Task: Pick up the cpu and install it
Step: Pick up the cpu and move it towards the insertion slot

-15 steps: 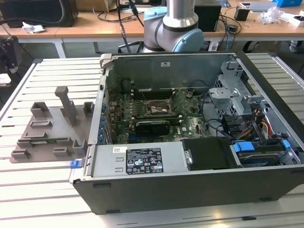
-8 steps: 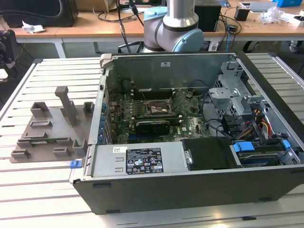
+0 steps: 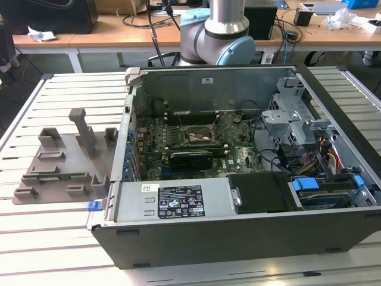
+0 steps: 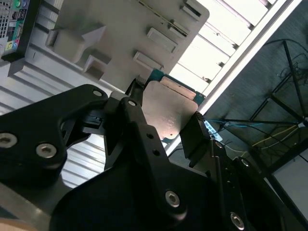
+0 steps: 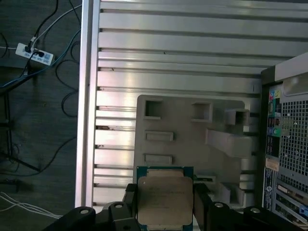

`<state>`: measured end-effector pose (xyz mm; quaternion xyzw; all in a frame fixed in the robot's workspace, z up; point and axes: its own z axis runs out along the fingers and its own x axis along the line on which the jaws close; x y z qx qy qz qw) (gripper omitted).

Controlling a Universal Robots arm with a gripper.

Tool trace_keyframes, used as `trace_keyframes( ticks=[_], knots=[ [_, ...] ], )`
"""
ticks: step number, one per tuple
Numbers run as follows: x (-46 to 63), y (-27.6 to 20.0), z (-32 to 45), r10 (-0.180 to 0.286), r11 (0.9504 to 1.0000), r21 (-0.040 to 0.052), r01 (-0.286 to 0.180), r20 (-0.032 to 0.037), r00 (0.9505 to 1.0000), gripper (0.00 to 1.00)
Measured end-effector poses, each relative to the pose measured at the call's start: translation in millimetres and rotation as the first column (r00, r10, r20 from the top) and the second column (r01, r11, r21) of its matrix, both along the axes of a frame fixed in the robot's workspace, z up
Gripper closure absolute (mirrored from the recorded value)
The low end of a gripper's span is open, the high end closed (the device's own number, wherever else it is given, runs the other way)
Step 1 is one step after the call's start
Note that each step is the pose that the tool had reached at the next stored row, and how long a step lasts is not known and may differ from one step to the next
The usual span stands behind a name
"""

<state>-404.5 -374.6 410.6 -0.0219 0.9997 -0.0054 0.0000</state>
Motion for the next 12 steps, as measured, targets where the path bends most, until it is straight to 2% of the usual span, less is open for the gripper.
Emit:
trace_keyframes(
  ticks=[1, 2, 3, 4, 8, 12],
  knots=[
    [0.0, 0.0, 1.2, 0.0, 1.0, 0.0007, 0.0, 0.0, 1.0, 0.45],
    [0.1, -0.1, 1.4, 0.0, 1.0, 0.0062, 0.0, 0.0, 1.0, 0.45],
    [0.0, 0.0, 1.4, 0.0, 0.9993, 0.0374, 0.0, 0.0, 1.0, 0.45],
    [0.0, 0.0, 1.4, 0.0, 0.999, 0.044, 0.0, -0.0001, 1.0, 0.45],
    [1.9, -0.1, 1.4, 0.0, 0.999, 0.0448, 0.0, -0.0001, 1.0, 0.45],
    [26.0, 0.0, 1.5, 0.0, 0.999, 0.0444, 0.0, -0.0024, 1.0, 0.45]
  ],
)
